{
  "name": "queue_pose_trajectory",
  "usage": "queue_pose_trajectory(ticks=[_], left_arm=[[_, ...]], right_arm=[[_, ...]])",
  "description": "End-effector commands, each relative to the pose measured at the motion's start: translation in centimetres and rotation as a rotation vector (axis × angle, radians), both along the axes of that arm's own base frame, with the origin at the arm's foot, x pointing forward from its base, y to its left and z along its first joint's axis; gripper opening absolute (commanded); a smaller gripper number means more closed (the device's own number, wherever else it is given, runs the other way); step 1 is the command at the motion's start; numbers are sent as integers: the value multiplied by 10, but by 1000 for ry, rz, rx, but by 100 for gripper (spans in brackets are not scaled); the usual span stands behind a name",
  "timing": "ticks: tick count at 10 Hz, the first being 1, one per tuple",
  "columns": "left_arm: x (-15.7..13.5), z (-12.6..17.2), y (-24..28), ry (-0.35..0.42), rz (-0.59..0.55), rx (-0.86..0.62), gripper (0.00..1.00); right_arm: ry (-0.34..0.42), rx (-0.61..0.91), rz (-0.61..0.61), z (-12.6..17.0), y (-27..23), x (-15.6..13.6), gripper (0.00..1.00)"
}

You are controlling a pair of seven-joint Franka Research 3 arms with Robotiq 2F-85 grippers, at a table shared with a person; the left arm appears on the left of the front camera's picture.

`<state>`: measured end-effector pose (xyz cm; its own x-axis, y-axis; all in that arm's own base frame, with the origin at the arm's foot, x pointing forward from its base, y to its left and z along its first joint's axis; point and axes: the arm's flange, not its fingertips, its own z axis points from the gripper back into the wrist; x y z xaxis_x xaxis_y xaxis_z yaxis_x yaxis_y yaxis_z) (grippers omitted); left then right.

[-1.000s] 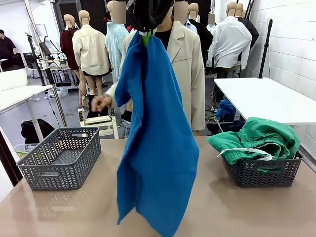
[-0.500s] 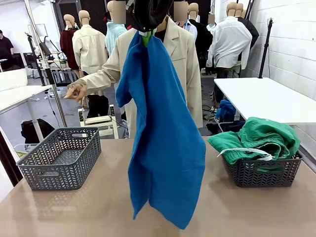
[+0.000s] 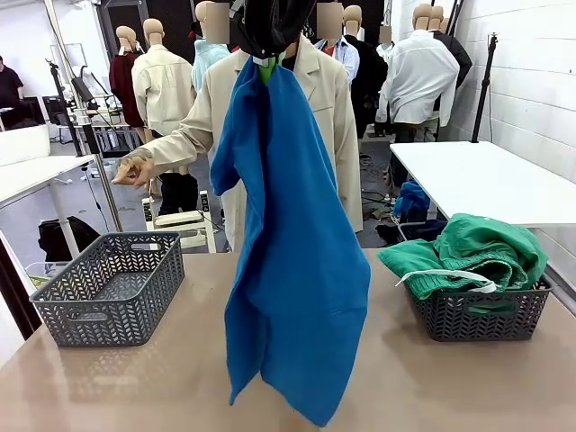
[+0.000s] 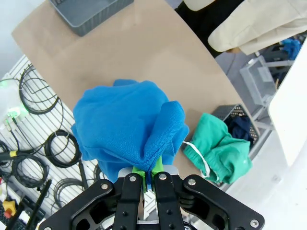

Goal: Sort the tops and bottoms.
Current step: Sort the clothes according to human instructions.

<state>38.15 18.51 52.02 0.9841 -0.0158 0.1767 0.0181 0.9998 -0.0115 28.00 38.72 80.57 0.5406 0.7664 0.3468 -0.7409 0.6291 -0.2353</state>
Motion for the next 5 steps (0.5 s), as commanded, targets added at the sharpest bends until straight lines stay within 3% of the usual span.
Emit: queue_pose_trajectory(ticks=[1,5], left_arm=[[0,1,3,9,-2,7,100],[0,1,3,9,-2,7,100]], right_arm=[[-14,5,8,3,-3,-1,0],[0,0,0,0,0,0,0]])
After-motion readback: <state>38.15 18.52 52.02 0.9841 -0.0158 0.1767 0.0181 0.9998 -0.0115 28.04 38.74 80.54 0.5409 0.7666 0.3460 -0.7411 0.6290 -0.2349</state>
